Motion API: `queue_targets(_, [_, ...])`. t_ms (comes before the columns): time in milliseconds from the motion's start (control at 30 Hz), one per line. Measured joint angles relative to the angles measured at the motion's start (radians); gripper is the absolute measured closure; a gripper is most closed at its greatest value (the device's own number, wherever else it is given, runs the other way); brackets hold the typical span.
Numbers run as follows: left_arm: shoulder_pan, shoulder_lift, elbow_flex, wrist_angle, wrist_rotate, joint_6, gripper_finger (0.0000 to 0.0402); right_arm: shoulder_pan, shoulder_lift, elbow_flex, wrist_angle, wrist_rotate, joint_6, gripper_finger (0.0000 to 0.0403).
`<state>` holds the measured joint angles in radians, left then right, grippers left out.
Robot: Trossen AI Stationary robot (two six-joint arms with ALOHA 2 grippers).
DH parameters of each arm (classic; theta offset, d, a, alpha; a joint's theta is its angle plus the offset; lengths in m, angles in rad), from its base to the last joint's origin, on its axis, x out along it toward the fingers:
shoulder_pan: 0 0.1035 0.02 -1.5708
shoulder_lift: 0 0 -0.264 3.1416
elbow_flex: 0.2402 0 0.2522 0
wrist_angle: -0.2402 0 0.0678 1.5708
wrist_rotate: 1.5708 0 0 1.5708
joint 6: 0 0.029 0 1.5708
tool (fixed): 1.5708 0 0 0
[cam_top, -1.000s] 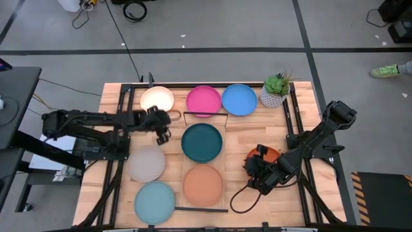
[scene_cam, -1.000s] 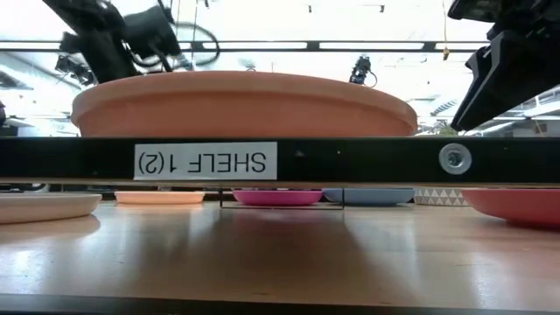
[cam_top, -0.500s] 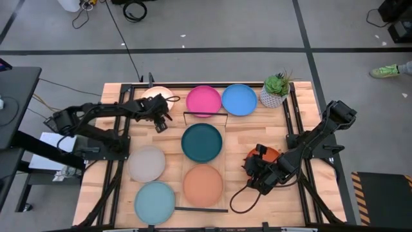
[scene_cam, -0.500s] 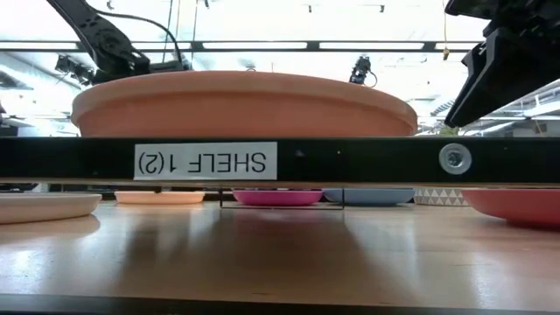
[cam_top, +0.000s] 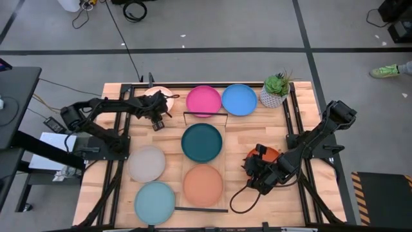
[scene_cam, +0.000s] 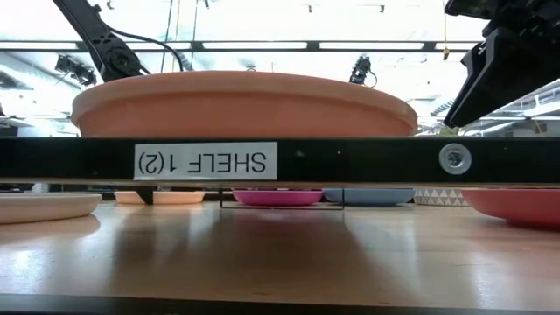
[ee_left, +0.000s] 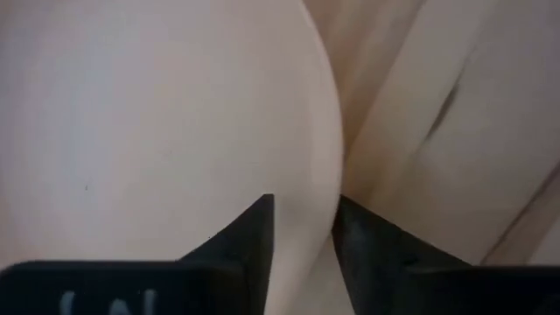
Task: Place and stack plates onto a shelf
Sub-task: Stack the white plate on top of the brown plate on the shelf
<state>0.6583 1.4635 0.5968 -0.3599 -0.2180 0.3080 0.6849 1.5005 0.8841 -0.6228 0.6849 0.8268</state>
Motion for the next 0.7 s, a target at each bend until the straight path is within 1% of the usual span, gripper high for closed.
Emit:
queue_targets(100, [-0.012,0.001,0.011,-0.021,-0.001,0.003,0.0333,0.000,0.000,0.000,0.000,-0.002,0.000,0.0273])
queue_targets(167, [-0.012,-0.004,0.031,-0.067,0.004,0.010,0.0371,0.000,0.000,0.000,0.000,-0.002,0.000,0.0273])
queue_targets(200, [-0.012,-0.005,0.051,-0.097,-0.002,0.003,0.0384,0.000,0.000,0.000,0.000,-0.003,0.000,0.0273])
queue_targets(333, [-0.015,-0.010,0.149,-0.262,0.004,-0.008,0.0386,0.000,0.000,0.000,0.001,-0.005,0.000,0.0273])
queue_targets(533, [-0.063,-0.097,0.354,-0.523,0.052,-0.041,0.0387,0.000,0.000,0.000,0.000,-0.025,0.000,0.0273])
queue_targets(633, [-0.125,-0.172,0.458,-0.559,0.075,-0.029,0.0387,0.000,0.000,0.000,0.000,-0.032,0.001,0.0273])
queue_targets(700, [-0.181,-0.223,0.513,-0.545,0.152,0.007,0.0386,0.000,0.000,0.000,-0.001,-0.032,0.000,0.0273])
